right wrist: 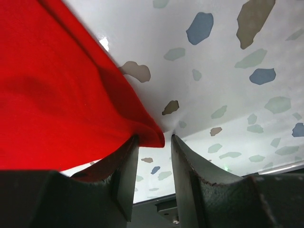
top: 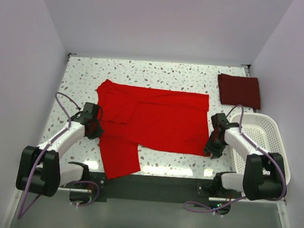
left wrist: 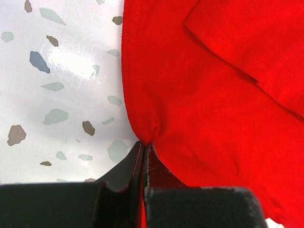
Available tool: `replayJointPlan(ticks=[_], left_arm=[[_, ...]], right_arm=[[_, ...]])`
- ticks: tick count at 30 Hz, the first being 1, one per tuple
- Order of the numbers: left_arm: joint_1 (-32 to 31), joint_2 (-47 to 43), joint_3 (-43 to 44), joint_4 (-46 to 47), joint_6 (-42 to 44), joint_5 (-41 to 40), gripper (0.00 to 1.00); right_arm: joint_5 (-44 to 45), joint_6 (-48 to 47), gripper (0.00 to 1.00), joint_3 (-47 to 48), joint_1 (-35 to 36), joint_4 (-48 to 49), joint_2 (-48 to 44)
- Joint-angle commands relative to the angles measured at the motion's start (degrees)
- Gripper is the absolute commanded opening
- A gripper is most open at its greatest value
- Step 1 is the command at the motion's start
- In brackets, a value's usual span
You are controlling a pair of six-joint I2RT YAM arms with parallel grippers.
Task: Fold and stack the t-shirts
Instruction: Fold the tshirt
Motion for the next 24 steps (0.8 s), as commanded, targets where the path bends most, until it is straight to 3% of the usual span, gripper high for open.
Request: replayJointPlan(ticks=[1,4,7,10,24], left_arm=[[0.4,-1.2,0.8,2.1,1.4,0.4,0.00],[0.4,-1.6,0.8,1.9,1.3,0.2,0.00],[0.4,-2.0,0.9,1.6,1.3,-0.2,0.00],[0.7,-2.4,1.6,0.9,1.5,-0.3,0.00],[0.9,-4.8,5.0,-4.5,2.9,1.4,0.02]], right_arm=[[3.7,2.1,0.37,-2.3,-0.6,5.3,-1.5],[3.4,2.3,0.31,-2.6,-0.6,5.9,-1.9],[4.0,1.9,0.19,-2.2,-0.6,5.2,-2.4],[4.6,1.4,0.00,-1.1,-0.6,3.0,-3.5],[1.7,-0.8,0.00,8.8,-0.6,-9.1,-14.3]])
